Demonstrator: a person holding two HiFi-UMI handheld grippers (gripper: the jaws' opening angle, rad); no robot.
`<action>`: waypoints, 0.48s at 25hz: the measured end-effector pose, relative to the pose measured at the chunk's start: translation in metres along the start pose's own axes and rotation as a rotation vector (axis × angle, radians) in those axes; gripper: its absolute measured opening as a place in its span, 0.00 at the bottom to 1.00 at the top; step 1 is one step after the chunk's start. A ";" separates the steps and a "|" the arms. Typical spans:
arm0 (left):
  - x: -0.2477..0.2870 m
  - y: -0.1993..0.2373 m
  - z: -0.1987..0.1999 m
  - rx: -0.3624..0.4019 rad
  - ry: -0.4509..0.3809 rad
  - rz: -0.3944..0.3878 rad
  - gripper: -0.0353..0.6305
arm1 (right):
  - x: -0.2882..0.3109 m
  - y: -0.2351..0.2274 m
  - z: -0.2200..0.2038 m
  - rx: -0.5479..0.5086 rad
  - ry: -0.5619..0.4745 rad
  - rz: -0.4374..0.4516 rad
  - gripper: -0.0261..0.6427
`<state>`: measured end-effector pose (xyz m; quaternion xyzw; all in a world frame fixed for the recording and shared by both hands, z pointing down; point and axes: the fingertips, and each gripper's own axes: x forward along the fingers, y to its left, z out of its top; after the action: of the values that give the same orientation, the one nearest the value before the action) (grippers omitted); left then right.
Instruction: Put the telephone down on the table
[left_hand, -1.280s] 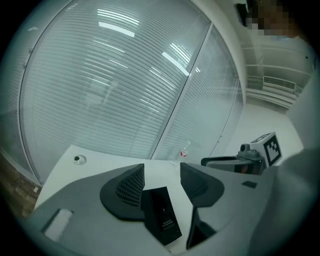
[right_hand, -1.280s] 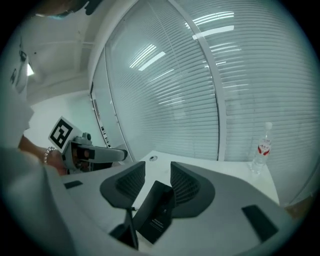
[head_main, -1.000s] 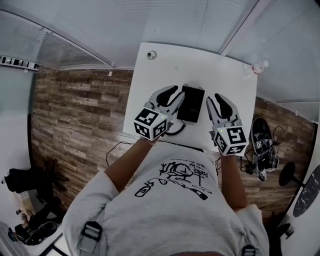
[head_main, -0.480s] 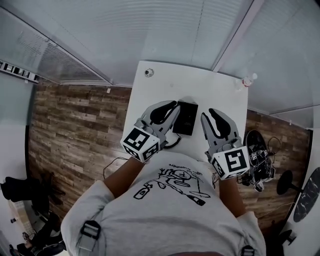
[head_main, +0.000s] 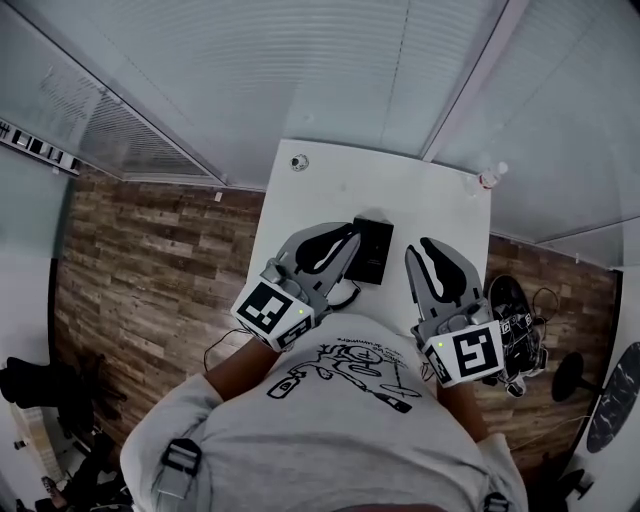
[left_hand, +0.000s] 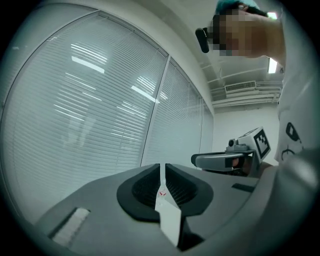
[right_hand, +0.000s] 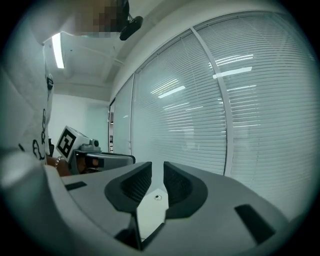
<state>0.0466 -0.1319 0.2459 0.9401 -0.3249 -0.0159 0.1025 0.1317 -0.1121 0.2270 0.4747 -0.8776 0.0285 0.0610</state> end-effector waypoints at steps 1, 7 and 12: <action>-0.001 -0.001 0.000 0.004 -0.001 0.000 0.10 | -0.001 0.000 0.000 -0.002 0.001 -0.003 0.14; 0.003 -0.002 -0.007 -0.007 0.015 -0.001 0.10 | -0.005 -0.007 -0.001 -0.004 -0.002 -0.023 0.13; 0.001 0.000 -0.012 -0.022 0.024 0.002 0.10 | -0.004 -0.008 -0.003 -0.001 0.000 -0.026 0.13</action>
<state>0.0490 -0.1302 0.2577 0.9387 -0.3243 -0.0079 0.1168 0.1403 -0.1131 0.2292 0.4863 -0.8712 0.0275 0.0617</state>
